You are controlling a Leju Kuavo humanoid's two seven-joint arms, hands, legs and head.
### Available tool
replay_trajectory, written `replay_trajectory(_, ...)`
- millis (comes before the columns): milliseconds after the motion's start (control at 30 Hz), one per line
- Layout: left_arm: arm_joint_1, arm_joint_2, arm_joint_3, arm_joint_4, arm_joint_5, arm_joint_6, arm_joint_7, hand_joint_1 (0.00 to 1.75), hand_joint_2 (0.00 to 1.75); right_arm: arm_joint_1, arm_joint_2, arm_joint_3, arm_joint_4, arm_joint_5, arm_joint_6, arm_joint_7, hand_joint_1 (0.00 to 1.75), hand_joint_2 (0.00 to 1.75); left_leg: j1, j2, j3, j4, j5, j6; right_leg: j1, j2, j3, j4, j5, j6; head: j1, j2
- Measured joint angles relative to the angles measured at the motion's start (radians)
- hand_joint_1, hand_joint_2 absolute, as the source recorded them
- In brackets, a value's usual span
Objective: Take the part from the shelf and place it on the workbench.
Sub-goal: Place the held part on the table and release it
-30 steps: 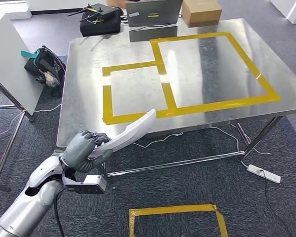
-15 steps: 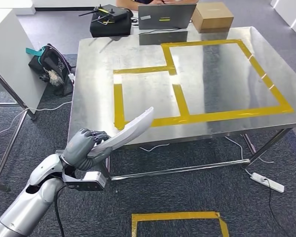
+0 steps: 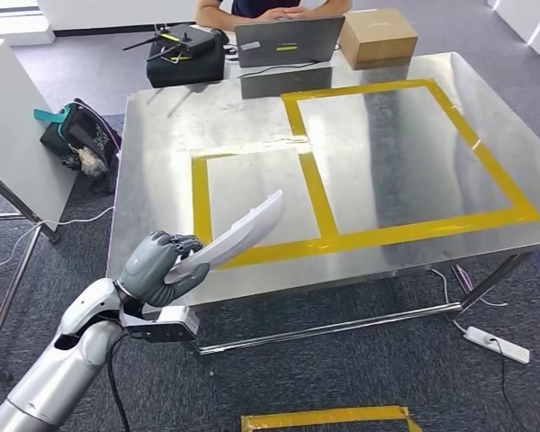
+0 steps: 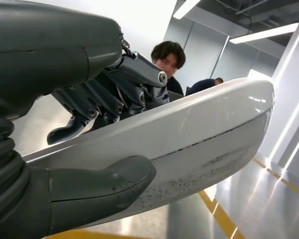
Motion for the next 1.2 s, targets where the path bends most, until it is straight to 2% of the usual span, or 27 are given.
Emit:
replay_trajectory(33,-0.001,-0.001,0.0,0.004,0.001,-0.001,0.0,1.75,1.75,0.0,0.0,0.0,0.001,0.0,0.0,0.0,0.0,0.0,-0.002,0.003,0.022,-0.058,0.02,0.003,0.0,0.001,0.013,-0.004,-0.014,0.007,-0.003,0.0)
replay_trajectory(67,-0.002,-0.003,0.0,0.009,0.001,-0.002,0.0,1.75,1.75,-0.002,0.0,0.0,0.002,0.001,0.0,0.0,0.0,0.0,-0.005,0.005,0.037,-0.091,0.018,0.009,0.001,0.0,0.023,-0.014,-0.024,0.012,-0.005,0.0)
replay_trajectory(133,-0.004,-0.006,0.001,0.013,0.002,-0.005,0.0,1.75,1.75,-0.006,-0.001,0.0,0.003,0.002,0.0,-0.001,0.0,0.0,-0.007,0.005,0.059,-0.116,-0.019,0.027,0.003,-0.001,0.042,-0.025,-0.022,0.027,-0.008,0.0)
replay_trajectory(200,-0.004,-0.008,0.002,0.015,0.002,-0.005,0.001,1.75,1.75,-0.009,-0.001,0.0,0.003,0.003,-0.001,-0.002,0.0,0.0,-0.004,0.002,0.082,-0.123,-0.039,0.045,0.003,-0.003,0.031,0.023,0.004,0.038,-0.004,0.0)
replay_trajectory(267,0.002,-0.008,0.002,0.021,0.003,-0.005,0.002,1.75,1.75,-0.01,-0.001,0.001,0.003,0.004,-0.002,-0.003,0.0,0.0,-0.002,-0.001,0.118,-0.133,-0.062,0.057,0.006,-0.005,-0.04,0.147,0.011,0.035,0.003,0.0)
replay_trajectory(300,0.006,-0.008,0.002,0.024,0.004,-0.006,0.002,1.75,1.75,-0.01,-0.001,0.001,0.003,0.005,-0.002,-0.004,0.0,0.0,-0.002,-0.001,0.137,-0.135,-0.074,0.06,0.009,-0.006,-0.085,0.209,-0.01,0.031,0.007,0.0)
replay_trajectory(333,0.01,-0.009,0.001,0.028,0.004,-0.006,0.002,1.75,1.75,-0.008,-0.001,0.001,0.003,0.005,-0.002,-0.004,0.0,0.0,-0.003,-0.001,0.156,-0.137,-0.087,0.062,0.012,-0.006,-0.128,0.251,-0.05,0.029,0.009,0.0)
replay_trajectory(400,0.014,-0.011,0.0,0.032,0.0,-0.005,0.004,1.75,1.75,-0.002,-0.001,0.001,0.004,0.005,0.0,-0.003,0.0,0.0,-0.003,-0.006,0.196,-0.139,-0.117,0.064,0.016,-0.006,-0.193,0.26,-0.134,0.028,0.013,0.0)
replay_trajectory(433,0.013,-0.012,0.0,0.034,-0.006,-0.002,0.007,1.75,1.75,0.001,-0.001,0.002,0.005,0.005,0.0,-0.003,0.0,0.0,-0.003,-0.009,0.216,-0.139,-0.133,0.064,0.017,-0.006,-0.213,0.232,-0.143,0.026,0.015,0.0)
replay_trajectory(467,0.013,-0.014,0.0,0.035,-0.014,0.004,0.01,1.75,1.75,0.004,-0.001,0.003,0.005,0.005,0.001,-0.003,0.0,0.0,-0.004,-0.012,0.238,-0.139,-0.15,0.062,0.017,-0.006,-0.228,0.187,-0.112,0.024,0.017,0.0)
replay_trajectory(533,0.015,-0.017,0.0,0.04,-0.027,0.018,0.014,1.75,1.75,0.01,-0.001,0.005,0.009,0.005,0.002,-0.002,0.0,0.0,-0.007,-0.015,0.271,-0.136,-0.183,0.056,0.018,-0.006,-0.245,0.086,0.062,0.017,0.019,0.0)
replay_trajectory(567,0.015,-0.018,0.0,0.043,-0.032,0.025,0.015,1.75,1.75,0.011,-0.001,0.006,0.011,0.006,0.003,-0.002,0.0,0.0,-0.008,-0.017,0.282,-0.136,-0.197,0.05,0.02,-0.005,-0.245,0.055,0.14,0.012,0.019,0.0)
replay_trajectory(600,0.015,-0.019,-0.001,0.046,-0.038,0.032,0.015,1.75,1.75,0.011,-0.001,0.007,0.012,0.006,0.004,-0.001,0.0,0.0,-0.009,-0.018,0.288,-0.135,-0.206,0.044,0.022,-0.004,-0.244,0.04,0.19,0.007,0.019,0.0)
replay_trajectory(633,0.013,-0.02,-0.001,0.047,-0.045,0.039,0.015,1.75,1.75,0.008,-0.001,0.007,0.013,0.007,0.005,0.0,0.0,0.0,-0.009,-0.019,0.292,-0.132,-0.208,0.038,0.024,-0.003,-0.239,0.039,0.198,0.002,0.018,0.0)
replay_trajectory(700,0.007,-0.02,-0.001,0.046,-0.061,0.057,0.015,1.75,1.75,0.002,-0.003,0.008,0.012,0.008,0.004,0.001,0.0,0.0,-0.009,-0.017,0.28,-0.104,-0.197,0.025,0.019,-0.002,-0.222,0.03,0.191,-0.009,0.016,0.0)
replay_trajectory(767,0.006,-0.021,-0.001,0.046,-0.077,0.075,0.018,1.75,1.75,-0.001,-0.004,0.008,0.013,0.01,0.003,0.002,0.0,0.0,-0.008,-0.012,0.227,-0.012,-0.202,0.011,0.013,-0.002,-0.198,0.014,0.182,-0.018,0.015,0.0)
replay_trajectory(833,0.009,-0.021,-0.001,0.046,-0.09,0.087,0.023,1.75,1.75,-0.002,-0.004,0.008,0.013,0.011,0.004,0.003,0.0,0.0,-0.003,-0.008,0.148,0.097,-0.255,0.0,0.012,-0.002,-0.178,0.005,0.169,-0.023,0.014,0.0)
replay_trajectory(867,0.011,-0.02,-0.001,0.046,-0.094,0.089,0.025,1.31,1.75,-0.002,-0.004,0.008,0.013,0.012,0.005,0.003,0.0,0.0,-0.001,-0.007,0.115,0.129,-0.277,-0.004,0.011,-0.001,-0.171,0.005,0.161,-0.023,0.014,0.0)
replay_trajectory(900,0.013,-0.02,-0.001,0.046,-0.097,0.09,0.025,0.87,1.75,-0.001,-0.004,0.008,0.013,0.012,0.004,0.003,0.0,0.0,0.001,-0.007,0.093,0.137,-0.277,-0.005,0.011,-0.001,-0.163,0.005,0.154,-0.022,0.014,0.0)
replay_trajectory(933,0.014,-0.019,-0.001,0.046,-0.098,0.092,0.026,0.44,1.75,0.0,-0.004,0.009,0.013,0.013,0.004,0.003,0.0,0.0,0.002,-0.007,0.085,0.114,-0.247,-0.005,0.01,0.0,-0.155,0.005,0.147,-0.019,0.014,0.0)
replay_trajectory(967,0.014,-0.018,-0.001,0.046,-0.098,0.093,0.027,0.0,1.75,0.001,-0.004,0.009,0.013,0.014,0.004,0.002,0.0,0.0,0.003,-0.006,0.091,0.064,-0.194,-0.005,0.008,0.001,-0.145,0.005,0.141,-0.016,0.014,0.0)
replay_trajectory(1000,0.014,-0.016,-0.001,0.046,-0.098,0.093,0.027,0.0,1.31,0.002,-0.004,0.009,0.013,0.015,0.003,0.001,0.0,0.0,0.003,-0.005,0.105,0.0,-0.136,-0.004,0.006,0.001,-0.136,0.005,0.135,-0.013,0.014,0.0)
replay_trajectory(1033,0.014,-0.014,0.0,0.046,-0.097,0.094,0.027,0.0,0.87,0.001,-0.004,0.01,0.012,0.016,0.003,0.0,0.0,0.0,0.001,-0.004,0.119,-0.06,-0.099,-0.002,0.006,0.002,-0.13,0.005,0.13,-0.008,0.014,0.0)
replay_trajectory(1067,0.015,-0.013,0.0,0.045,-0.094,0.093,0.027,0.0,0.44,-0.001,-0.004,0.011,0.012,0.018,0.002,-0.002,0.0,0.0,-0.001,-0.003,0.129,-0.103,-0.078,0.003,0.006,0.002,-0.127,0.006,0.126,-0.003,0.012,0.0)
replay_trajectory(1100,0.016,-0.012,0.0,0.044,-0.089,0.091,0.027,0.0,0.0,-0.002,-0.004,0.012,0.012,0.018,0.002,-0.003,0.0,0.0,-0.004,-0.002,0.133,-0.125,-0.074,0.009,0.007,0.003,-0.126,0.006,0.123,0.002,0.012,0.0)
replay_trajectory(1133,0.018,-0.012,0.001,0.043,-0.084,0.09,0.027,0.0,0.0,-0.003,-0.004,0.013,0.012,0.019,0.002,-0.004,0.0,0.0,-0.005,-0.002,0.135,-0.133,-0.078,0.014,0.009,0.002,-0.126,0.006,0.119,0.003,0.012,0.0)
replay_trajectory(1200,0.023,-0.01,0.005,0.04,-0.073,0.089,0.026,0.0,0.0,-0.004,-0.004,0.016,0.012,0.021,0.0,-0.006,0.0,0.0,-0.004,-0.004,0.137,-0.138,-0.069,0.018,0.012,-0.001,-0.124,0.005,0.115,-0.01,0.015,0.0)
